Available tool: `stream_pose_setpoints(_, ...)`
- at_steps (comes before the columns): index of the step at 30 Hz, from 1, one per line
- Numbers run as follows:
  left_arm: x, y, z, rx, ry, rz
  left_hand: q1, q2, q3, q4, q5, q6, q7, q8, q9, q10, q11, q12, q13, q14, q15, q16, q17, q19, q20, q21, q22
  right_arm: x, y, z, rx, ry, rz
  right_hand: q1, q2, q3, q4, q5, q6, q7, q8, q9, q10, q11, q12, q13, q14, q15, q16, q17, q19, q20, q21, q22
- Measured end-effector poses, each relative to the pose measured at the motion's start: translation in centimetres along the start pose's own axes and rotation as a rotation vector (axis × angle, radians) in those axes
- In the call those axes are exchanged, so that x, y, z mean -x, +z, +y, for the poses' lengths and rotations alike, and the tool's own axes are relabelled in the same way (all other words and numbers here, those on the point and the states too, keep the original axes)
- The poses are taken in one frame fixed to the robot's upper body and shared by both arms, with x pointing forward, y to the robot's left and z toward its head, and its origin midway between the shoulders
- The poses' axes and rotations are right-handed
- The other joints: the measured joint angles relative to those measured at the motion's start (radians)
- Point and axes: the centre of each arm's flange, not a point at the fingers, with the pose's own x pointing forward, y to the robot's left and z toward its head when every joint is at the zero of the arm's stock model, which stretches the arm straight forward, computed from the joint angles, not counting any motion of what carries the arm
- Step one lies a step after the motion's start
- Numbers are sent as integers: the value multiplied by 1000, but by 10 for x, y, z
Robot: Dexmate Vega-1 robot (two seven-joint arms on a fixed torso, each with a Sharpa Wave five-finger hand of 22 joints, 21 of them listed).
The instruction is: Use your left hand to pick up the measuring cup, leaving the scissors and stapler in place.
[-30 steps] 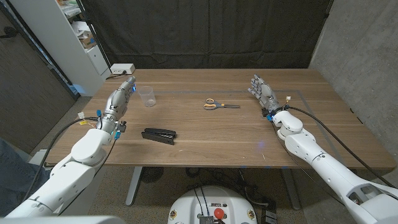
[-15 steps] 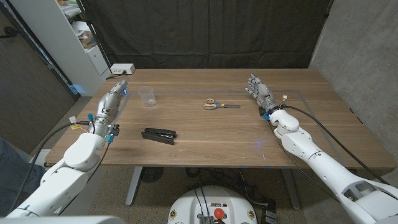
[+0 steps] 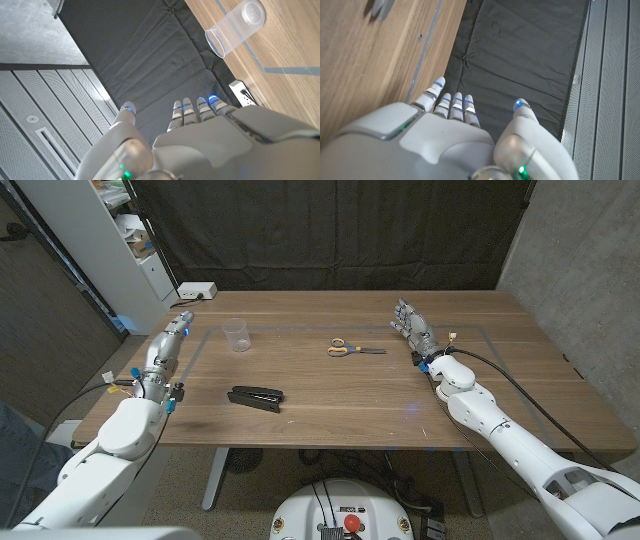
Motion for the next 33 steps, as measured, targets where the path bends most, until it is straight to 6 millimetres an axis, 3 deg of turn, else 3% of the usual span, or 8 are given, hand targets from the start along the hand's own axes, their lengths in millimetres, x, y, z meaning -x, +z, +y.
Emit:
stream_pose_setpoints(9, 5, -3, 8, -44, 43, 11, 67, -33, 1, -46, 15, -43, 13, -8, 5, -20, 20, -7, 8, -8, 18, 0, 2, -4, 14, 0, 0, -3, -3, 5, 2, 2, 8, 0, 0, -4, -4, 0, 0, 0, 0, 0, 0, 0, 0, 0, 0, 0, 0, 0, 0, 0, 0, 0)
stream_pose_setpoints(14, 9, -2, 11, -78, 62, 21, 92, -51, 0, -55, 22, -60, 16, -12, 5, -34, 27, -10, 9, -17, 27, -3, 2, -6, 27, -5, 0, -5, -4, 7, 3, 4, 12, 0, 0, -4, -4, 0, 0, 0, 0, 1, 0, 0, 0, 0, 0, 0, 0, 0, 0, 0, 0, 0)
stream_pose_setpoints(23, 15, 4, 12, -138, 86, 43, 160, -91, -8, -63, 42, -128, 23, -16, 5, -86, 37, -23, 18, -57, 53, -8, 2, -34, 47, -12, 0, -7, -5, 8, 3, 11, 14, 0, 0, -4, -4, 0, 0, 0, 0, 1, 0, 0, 0, 0, 0, 0, 0, 0, 0, 0, 0, 0)
stream_pose_setpoints(29, 18, 5, 12, -176, 105, 69, 197, -111, -8, -63, 52, -144, 7, -16, 10, -118, 60, -27, 23, -76, 64, -8, 4, -56, 59, -16, 2, -6, -6, 8, 3, 11, 17, 0, 0, -4, -4, 0, 0, 0, 0, 1, 0, 0, 0, 0, 0, 0, 0, 0, 0, 0, 0, 0)
stream_pose_setpoints(33, 19, 5, 12, -207, 121, 91, 206, -112, -12, -59, 52, -143, -4, -12, 10, -126, 57, -27, 23, -81, 69, -8, 7, -58, 61, -16, 3, -6, -6, 7, 1, 11, 18, 0, 0, -4, -4, 0, 0, 0, 0, 1, 0, 0, 0, 0, 0, 0, 0, 0, 0, 0, 0, 0)
